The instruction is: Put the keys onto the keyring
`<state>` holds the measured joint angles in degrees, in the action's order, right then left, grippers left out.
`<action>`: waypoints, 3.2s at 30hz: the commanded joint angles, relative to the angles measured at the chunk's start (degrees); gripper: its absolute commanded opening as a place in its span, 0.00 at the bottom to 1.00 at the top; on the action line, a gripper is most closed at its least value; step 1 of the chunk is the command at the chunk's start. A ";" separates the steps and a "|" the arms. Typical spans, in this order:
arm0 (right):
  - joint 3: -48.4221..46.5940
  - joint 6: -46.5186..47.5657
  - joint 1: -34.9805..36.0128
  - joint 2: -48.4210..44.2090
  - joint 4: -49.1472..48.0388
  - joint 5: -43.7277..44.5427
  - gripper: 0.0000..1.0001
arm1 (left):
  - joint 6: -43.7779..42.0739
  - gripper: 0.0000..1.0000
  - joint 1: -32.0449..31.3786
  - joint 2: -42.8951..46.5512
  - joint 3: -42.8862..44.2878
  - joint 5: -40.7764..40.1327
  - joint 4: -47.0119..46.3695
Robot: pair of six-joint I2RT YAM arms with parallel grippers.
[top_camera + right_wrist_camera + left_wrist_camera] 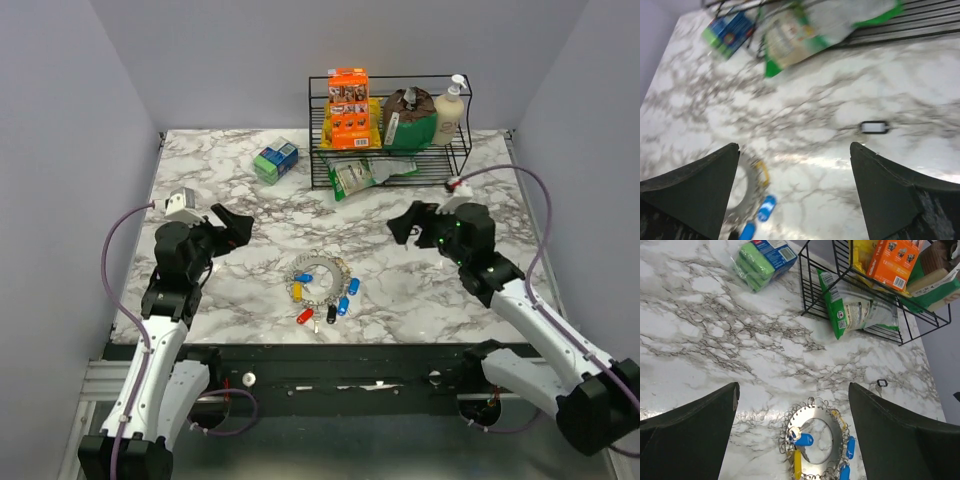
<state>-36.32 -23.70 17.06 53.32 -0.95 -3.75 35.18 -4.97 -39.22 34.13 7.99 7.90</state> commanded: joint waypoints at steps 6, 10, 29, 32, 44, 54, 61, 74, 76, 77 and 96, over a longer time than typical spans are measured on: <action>-6.83 -0.38 22.39 13.63 14.22 6.64 1.00 | -0.64 0.99 0.14 -4.99 -0.38 7.48 1.23; -8.77 0.06 28.19 20.23 15.89 8.05 1.00 | -0.29 0.99 -0.56 -5.07 0.15 6.34 3.61; -13.87 -1.17 31.81 27.62 16.60 9.11 1.00 | 5.69 0.99 -32.11 -20.45 5.60 -24.07 8.28; -14.57 -1.35 31.81 28.94 16.59 10.34 1.00 | 5.69 0.99 -33.35 -22.03 5.68 -24.42 5.99; -16.59 -0.82 31.72 30.96 17.21 8.94 1.00 | 6.22 0.99 -33.35 -21.42 5.42 -30.31 8.45; -14.49 -0.91 29.17 31.41 13.69 0.67 0.99 | 7.54 0.99 -33.35 -18.70 0.77 -31.63 6.52; -15.89 0.24 28.91 30.61 16.24 0.67 0.96 | 7.89 0.99 -33.35 -17.29 -2.22 -29.79 3.44; -17.03 1.64 28.91 34.39 17.13 -1.61 0.90 | 7.62 0.99 -33.35 -19.93 -2.49 -26.72 1.33; -17.56 1.64 28.91 35.01 16.95 -1.70 0.90 | 7.27 0.99 -33.35 -20.80 -2.58 -26.01 0.01; -17.82 1.82 28.91 35.18 16.69 -2.14 0.90 | 7.19 0.99 -33.35 -21.24 -2.58 -25.75 -0.43; -21.43 4.54 30.31 38.17 18.53 -5.49 0.87 | 9.64 0.99 -33.26 -29.95 0.77 -22.84 3.96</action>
<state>-55.79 -20.58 46.17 90.48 16.12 -8.54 43.29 -38.26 -69.10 34.48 -16.73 10.92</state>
